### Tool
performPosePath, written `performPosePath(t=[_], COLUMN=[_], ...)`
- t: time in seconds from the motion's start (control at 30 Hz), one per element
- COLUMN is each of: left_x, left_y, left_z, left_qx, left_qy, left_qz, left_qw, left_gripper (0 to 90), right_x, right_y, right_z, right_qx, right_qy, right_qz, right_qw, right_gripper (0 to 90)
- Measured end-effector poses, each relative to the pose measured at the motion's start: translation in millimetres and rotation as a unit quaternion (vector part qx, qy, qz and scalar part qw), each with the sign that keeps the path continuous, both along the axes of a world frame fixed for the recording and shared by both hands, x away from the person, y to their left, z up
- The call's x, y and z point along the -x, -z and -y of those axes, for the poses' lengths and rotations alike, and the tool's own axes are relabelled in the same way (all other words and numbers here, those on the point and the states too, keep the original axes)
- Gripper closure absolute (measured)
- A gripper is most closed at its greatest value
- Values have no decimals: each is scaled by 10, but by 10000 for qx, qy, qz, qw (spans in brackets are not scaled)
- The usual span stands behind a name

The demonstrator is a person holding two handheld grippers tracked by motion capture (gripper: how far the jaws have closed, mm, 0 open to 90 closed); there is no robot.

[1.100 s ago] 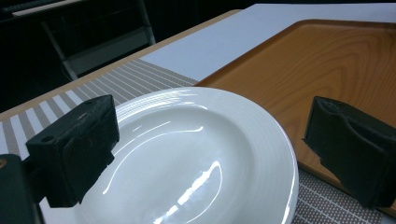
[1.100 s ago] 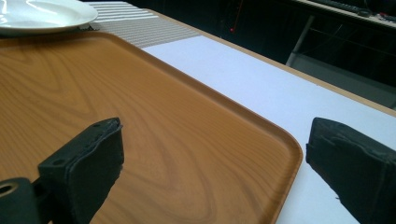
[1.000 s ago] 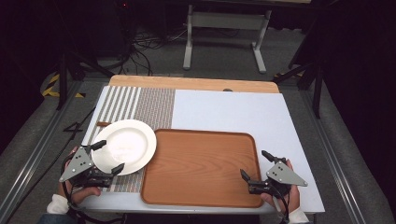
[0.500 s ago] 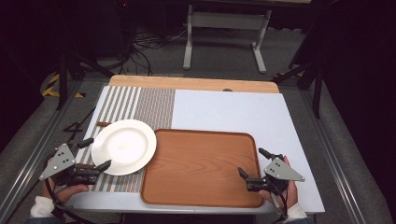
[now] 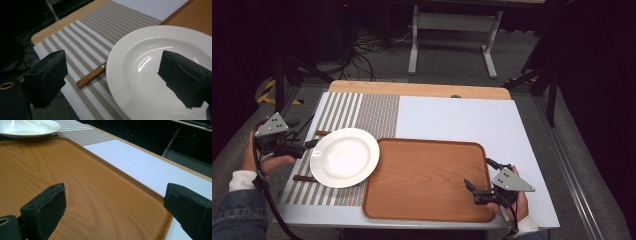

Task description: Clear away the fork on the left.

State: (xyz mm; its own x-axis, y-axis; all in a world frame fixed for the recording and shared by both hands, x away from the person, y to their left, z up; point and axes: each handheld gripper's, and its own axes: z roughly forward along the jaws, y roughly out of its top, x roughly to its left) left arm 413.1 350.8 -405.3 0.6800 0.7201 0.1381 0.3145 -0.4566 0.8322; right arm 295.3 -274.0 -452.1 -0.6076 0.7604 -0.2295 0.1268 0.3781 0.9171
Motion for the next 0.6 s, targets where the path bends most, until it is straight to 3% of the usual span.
performPosePath(t=[0.07, 0.1, 0.13, 0.17, 0.23, 0.3, 0.33, 0.43, 0.5, 0.57, 0.6], left_x=[-228, -228, -376, -376, -544, -671, -739, -882, -956, -1050, -1075], left_y=[37, 37, 67, 67, 104, 136, 156, 183, 210, 284, 302], left_z=[-61, -61, -73, -73, -63, -71, -62, -63, -46, -19, -7], left_qx=[-224, -224, -436, -436, -773, -879, -1121, -1253, -1468, -1751, -1835], left_qy=[-46, -46, -5, -5, 68, 159, 201, 297, 353, 452, 446], left_qz=[-283, -283, -482, -482, -770, -1054, -1147, -1323, -1437, -1661, -1666], left_qw=[9993, 9993, 9979, 9979, 9940, 9904, 9869, 9828, 9780, 9694, 9678], left_gripper=[108, 121, 155, 174, 189, 193, 194, 210, 218, 272, 271], right_x=[-5, -5, -13, -13, -19, -24, -24, -28, -29, -24, -22], right_y=[7, 7, 14, 14, 21, 28, 31, 45, 45, 47, 46], right_z=[-12, -12, -18, -18, -26, -34, -37, -30, -16, 4, 9], right_qx=[29, 29, 27, 27, 51, 93, 105, 144, 122, 119, 116], right_qy=[-38, -38, -44, -44, -56, -74, -78, -55, -37, 6, 13], right_qz=[-16, -16, -53, -53, -100, -117, -127, -194, -215, -234, -233], right_qw=[10000, 10000, 10000, 10000, 9999, 9999, 9998, 9997, 9997, 9997, 9997], right_gripper=[52, 52, 52, 52, 52, 52, 52, 52, 52, 52, 52])
